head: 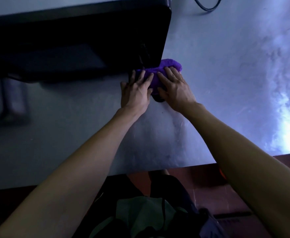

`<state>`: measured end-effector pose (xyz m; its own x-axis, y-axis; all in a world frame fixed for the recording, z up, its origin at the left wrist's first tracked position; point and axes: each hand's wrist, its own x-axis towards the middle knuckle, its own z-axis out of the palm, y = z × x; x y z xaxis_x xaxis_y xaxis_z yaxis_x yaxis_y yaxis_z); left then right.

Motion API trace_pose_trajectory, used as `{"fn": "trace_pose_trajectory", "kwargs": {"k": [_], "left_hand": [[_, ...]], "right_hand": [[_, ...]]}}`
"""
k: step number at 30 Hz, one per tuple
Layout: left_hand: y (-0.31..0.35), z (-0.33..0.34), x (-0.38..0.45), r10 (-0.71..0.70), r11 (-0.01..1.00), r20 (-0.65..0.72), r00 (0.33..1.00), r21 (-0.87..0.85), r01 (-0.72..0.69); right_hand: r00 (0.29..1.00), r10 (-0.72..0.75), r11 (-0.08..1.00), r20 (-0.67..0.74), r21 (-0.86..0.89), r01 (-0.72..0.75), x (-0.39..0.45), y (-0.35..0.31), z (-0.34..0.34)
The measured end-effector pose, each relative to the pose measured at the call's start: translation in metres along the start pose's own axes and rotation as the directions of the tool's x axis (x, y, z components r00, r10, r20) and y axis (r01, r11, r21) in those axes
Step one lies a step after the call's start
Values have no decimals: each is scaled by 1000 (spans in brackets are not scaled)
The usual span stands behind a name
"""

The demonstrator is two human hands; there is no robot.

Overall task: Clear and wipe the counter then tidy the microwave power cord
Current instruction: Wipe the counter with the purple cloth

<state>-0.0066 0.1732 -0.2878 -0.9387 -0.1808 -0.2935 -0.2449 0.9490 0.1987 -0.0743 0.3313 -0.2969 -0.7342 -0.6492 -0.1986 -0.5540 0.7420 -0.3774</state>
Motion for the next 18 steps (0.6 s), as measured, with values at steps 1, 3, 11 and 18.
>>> {"fn": "trace_pose_trajectory", "kwargs": {"k": [1,3,11,18], "left_hand": [[0,0,-3,6,1000,11,1000,-1,-6],[0,2,-12,36,999,16,999,-2,-36],[-15,15,-62,126,992,13,992,-13,-126],[-74,17,-101,129,990,-23,991,-47,-130]], "right_hand": [[1000,12,1000,1,1,-12,-5,-1,1],[999,39,999,-16,18,-39,-17,-5,4],[995,93,995,-45,34,-92,-70,-36,30],[993,119,993,8,-20,-118,-73,-108,53]]}}
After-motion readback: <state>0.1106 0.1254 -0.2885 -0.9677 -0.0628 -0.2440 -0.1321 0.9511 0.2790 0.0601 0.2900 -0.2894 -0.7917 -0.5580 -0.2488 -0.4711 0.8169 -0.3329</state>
